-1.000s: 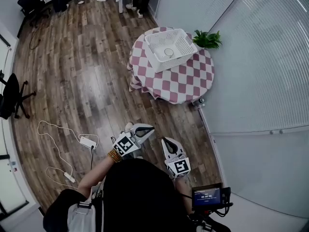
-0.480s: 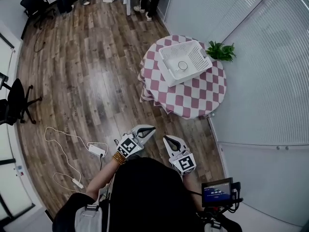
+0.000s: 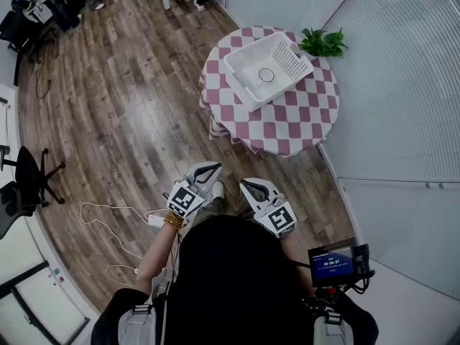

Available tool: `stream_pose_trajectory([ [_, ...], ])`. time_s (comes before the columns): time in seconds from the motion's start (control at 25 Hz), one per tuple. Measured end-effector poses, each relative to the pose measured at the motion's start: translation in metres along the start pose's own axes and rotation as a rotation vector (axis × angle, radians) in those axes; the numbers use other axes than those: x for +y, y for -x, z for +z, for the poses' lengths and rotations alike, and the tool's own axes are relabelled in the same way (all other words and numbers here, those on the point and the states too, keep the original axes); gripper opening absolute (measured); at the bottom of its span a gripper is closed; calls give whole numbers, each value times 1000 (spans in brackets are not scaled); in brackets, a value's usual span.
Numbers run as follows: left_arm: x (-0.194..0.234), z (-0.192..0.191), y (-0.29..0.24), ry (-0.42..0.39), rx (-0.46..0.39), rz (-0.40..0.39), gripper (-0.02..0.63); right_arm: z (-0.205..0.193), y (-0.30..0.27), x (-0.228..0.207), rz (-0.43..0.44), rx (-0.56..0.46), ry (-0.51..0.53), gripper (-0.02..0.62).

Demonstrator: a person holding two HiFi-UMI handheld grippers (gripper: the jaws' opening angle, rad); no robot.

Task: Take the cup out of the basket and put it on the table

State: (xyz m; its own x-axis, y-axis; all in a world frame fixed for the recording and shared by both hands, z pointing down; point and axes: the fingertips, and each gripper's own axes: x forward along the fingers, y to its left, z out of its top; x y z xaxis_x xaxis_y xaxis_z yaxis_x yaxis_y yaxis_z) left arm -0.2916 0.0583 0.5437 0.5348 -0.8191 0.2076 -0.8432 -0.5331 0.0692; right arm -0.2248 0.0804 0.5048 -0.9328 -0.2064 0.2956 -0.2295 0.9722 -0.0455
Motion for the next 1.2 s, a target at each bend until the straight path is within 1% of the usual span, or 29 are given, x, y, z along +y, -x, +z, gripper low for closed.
stream_pose_trajectory([
  [0.12,8,0,-11,11,11,5,5,-7,-6,-15,-8,-5,-21,11],
  [0.24,11,1,-25,23,20,3,5,-7,-8,-33,-22,-16,-44,11],
  [0.4,8,9,-50,7,40,-22,5,-8,-1,-58,-39,-3,-70,11],
  [0.64,12,30,-100,-24,43,-75,5,-4,12,-112,-91,-29,-79,11],
  [0.76,9,37,-118,-39,47,-107,5,-9,21,-129,-118,-11,-103,11],
  [0.84,15,45,-129,-52,45,-109,5,-10,20,-142,-124,-1,-123,11],
  [0.96,18,56,-156,-60,46,-107,5,-6,22,-171,-129,-50,-106,11],
  [1.08,12,61,-180,-63,60,-122,5,-11,33,-194,-144,-66,-136,11],
  [1.2,9,67,-203,-99,74,-144,5,-17,42,-219,-159,-75,-150,11],
])
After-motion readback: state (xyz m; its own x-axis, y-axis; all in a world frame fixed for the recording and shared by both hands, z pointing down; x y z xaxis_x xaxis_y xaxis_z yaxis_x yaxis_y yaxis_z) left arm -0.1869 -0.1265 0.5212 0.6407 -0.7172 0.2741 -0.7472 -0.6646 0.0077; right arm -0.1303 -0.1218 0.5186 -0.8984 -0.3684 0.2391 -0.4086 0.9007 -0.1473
